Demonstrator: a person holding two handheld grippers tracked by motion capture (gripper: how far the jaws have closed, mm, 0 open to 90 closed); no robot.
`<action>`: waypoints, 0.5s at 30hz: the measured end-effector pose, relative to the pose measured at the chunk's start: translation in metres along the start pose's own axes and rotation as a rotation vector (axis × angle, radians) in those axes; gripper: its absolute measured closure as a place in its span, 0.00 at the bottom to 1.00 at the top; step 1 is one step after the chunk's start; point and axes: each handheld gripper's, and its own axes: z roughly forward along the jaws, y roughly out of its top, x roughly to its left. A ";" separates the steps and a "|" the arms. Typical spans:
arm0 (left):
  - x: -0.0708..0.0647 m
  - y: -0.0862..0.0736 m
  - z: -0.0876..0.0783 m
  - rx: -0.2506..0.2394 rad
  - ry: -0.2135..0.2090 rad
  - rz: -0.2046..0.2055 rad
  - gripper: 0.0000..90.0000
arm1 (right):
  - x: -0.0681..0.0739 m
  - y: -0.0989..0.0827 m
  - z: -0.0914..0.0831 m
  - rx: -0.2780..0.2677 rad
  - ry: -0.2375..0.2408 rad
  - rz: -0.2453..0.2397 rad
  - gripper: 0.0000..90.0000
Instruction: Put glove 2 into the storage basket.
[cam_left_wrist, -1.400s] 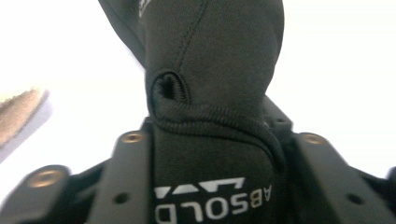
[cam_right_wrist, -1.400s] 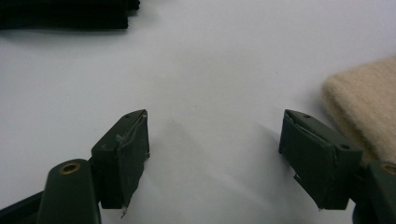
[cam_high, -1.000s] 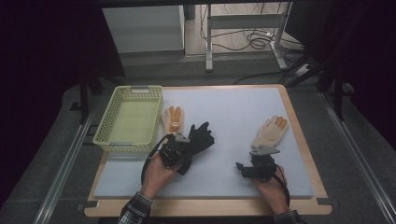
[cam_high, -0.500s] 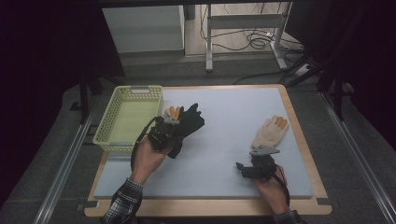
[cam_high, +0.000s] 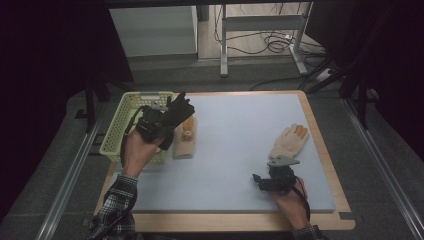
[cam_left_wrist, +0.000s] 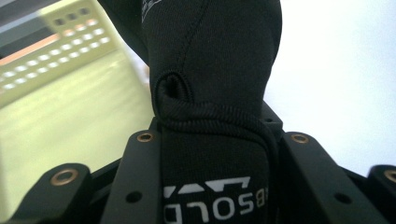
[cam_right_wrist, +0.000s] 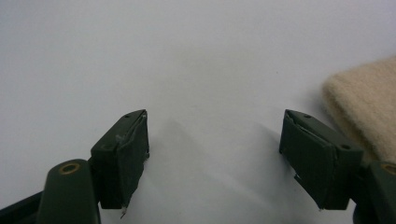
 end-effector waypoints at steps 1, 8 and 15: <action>0.005 -0.001 0.000 0.003 0.010 -0.007 0.72 | 0.000 0.000 0.000 0.000 0.000 0.000 0.26; 0.041 -0.007 0.002 0.025 0.071 -0.046 0.71 | 0.000 0.000 0.000 0.000 0.000 0.000 0.26; 0.077 -0.017 0.010 0.052 0.115 -0.113 0.71 | 0.000 0.000 0.000 0.000 0.000 0.001 0.26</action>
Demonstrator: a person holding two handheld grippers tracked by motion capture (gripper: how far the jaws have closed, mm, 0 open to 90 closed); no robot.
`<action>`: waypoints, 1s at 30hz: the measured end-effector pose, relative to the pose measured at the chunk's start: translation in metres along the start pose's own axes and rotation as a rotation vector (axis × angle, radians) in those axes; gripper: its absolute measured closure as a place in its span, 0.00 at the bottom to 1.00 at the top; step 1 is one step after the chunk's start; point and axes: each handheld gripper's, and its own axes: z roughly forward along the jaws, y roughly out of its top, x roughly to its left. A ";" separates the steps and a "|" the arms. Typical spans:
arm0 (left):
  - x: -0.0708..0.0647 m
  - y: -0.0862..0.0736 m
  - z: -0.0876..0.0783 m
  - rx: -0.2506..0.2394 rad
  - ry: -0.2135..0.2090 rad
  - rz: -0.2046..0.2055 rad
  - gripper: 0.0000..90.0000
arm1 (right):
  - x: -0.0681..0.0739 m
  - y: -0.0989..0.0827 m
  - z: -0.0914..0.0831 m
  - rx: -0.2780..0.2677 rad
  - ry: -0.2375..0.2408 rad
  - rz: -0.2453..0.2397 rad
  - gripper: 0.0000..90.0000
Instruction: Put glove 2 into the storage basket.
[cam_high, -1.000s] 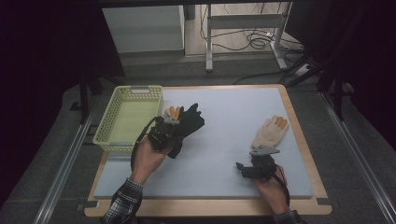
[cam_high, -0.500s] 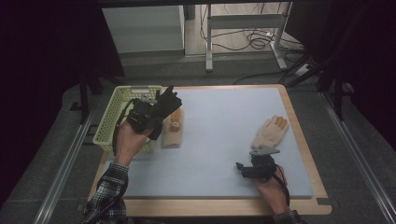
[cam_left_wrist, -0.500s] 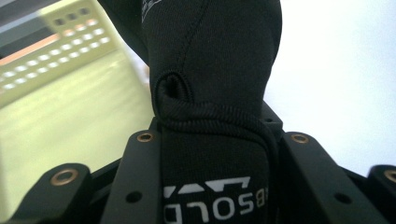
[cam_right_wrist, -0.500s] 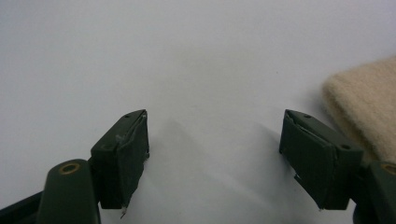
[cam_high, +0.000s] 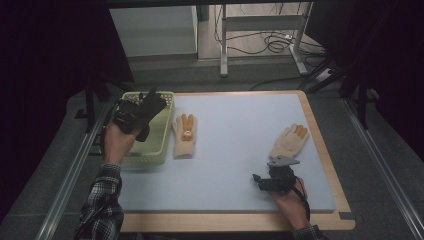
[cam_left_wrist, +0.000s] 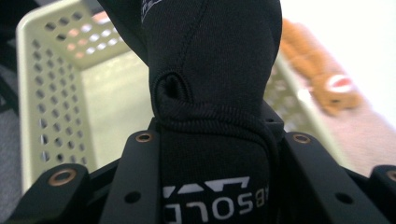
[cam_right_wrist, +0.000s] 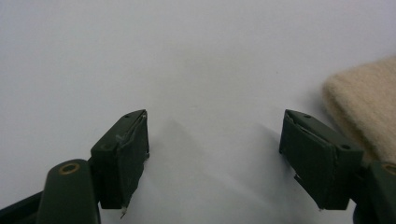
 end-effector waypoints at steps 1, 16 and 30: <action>0.005 -0.001 0.003 0.007 0.004 -0.008 0.71 | 0.000 0.000 0.000 0.000 0.000 0.000 0.26; 0.052 -0.020 0.050 0.196 0.071 -0.089 0.68 | 0.000 0.000 0.000 0.000 0.001 0.000 0.26; 0.054 -0.025 0.078 0.371 0.104 -0.089 0.10 | 0.000 0.000 0.000 -0.001 0.002 -0.001 0.26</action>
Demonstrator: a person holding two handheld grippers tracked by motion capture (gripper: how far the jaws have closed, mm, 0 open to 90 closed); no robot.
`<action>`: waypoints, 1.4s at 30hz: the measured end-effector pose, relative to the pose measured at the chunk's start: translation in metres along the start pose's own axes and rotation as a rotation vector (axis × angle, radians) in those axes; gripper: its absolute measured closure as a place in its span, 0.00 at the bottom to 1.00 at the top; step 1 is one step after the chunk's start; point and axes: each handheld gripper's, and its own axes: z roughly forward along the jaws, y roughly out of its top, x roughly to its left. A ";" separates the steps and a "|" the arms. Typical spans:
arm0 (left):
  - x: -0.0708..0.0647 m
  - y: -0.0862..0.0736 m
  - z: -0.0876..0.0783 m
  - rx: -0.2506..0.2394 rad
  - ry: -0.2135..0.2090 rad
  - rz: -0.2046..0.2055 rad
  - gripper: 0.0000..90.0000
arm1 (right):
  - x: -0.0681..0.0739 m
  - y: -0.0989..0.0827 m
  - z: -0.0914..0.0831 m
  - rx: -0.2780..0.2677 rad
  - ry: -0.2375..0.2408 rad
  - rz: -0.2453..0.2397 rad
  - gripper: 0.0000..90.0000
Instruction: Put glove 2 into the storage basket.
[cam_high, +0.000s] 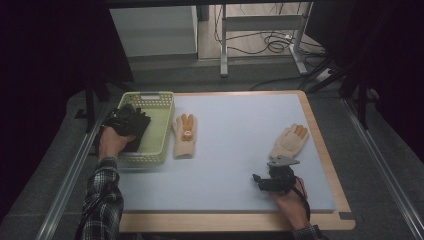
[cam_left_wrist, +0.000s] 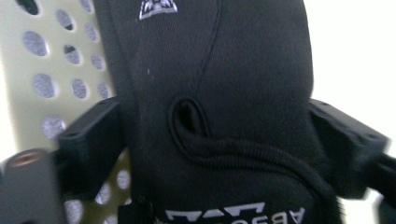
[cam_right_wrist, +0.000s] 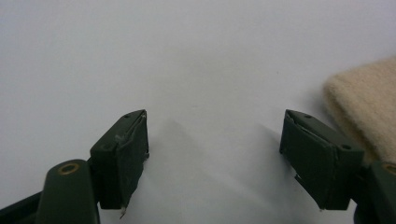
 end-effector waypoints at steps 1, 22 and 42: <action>-0.001 -0.001 -0.002 -0.006 0.001 0.001 0.07 | 0.000 0.000 0.000 0.000 0.000 0.001 0.26; -0.003 -0.032 -0.060 -0.329 -0.162 0.043 0.02 | 0.000 0.000 0.000 0.001 -0.001 0.000 0.26; -0.072 -0.079 -0.109 -0.534 -0.271 0.234 0.01 | 0.000 0.000 0.000 0.002 -0.003 -0.004 0.26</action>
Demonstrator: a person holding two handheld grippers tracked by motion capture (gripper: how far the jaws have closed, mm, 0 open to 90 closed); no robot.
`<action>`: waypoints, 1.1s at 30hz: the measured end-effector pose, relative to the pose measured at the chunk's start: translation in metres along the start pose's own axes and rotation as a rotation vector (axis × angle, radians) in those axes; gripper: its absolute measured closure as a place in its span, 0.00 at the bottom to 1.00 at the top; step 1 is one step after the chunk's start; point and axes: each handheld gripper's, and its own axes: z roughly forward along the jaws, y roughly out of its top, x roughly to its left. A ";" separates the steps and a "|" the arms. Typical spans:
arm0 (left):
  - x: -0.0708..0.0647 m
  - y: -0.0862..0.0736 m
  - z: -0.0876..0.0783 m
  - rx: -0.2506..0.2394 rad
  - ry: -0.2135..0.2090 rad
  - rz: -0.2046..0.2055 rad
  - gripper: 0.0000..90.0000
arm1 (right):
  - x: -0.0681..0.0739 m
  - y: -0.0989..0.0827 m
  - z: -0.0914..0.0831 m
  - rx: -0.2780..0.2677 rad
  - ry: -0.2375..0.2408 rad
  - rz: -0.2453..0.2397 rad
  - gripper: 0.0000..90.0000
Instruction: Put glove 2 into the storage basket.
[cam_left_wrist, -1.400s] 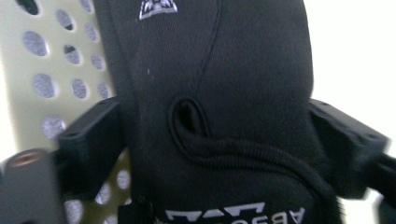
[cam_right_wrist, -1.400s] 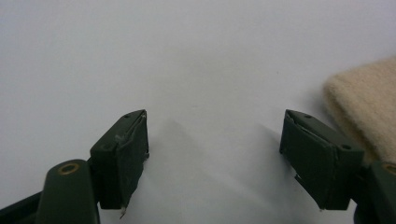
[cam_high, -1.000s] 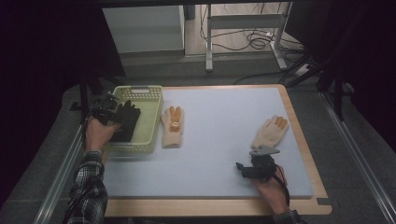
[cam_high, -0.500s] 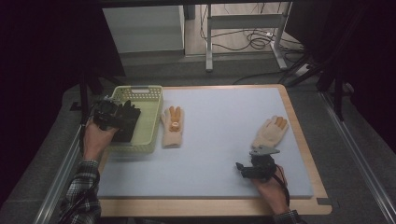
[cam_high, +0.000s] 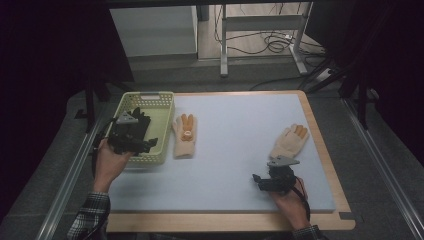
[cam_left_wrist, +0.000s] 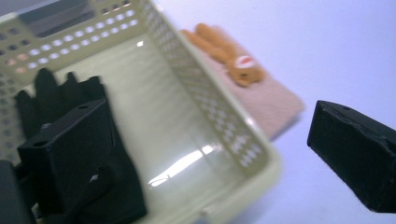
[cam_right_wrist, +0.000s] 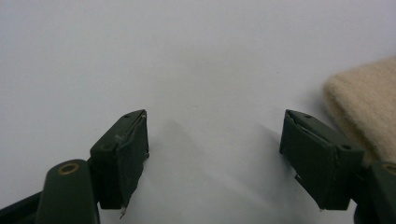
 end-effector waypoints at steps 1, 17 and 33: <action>-0.005 -0.001 -0.001 -0.010 -0.009 0.008 0.01 | 0.000 0.000 0.000 0.001 0.001 0.002 0.26; -0.076 -0.038 0.005 -0.104 -0.118 0.098 0.02 | 0.000 0.000 0.000 0.002 0.001 0.004 0.26; -0.103 -0.083 0.057 -0.010 -0.135 0.112 0.02 | 0.000 0.000 0.000 0.002 0.001 0.004 0.26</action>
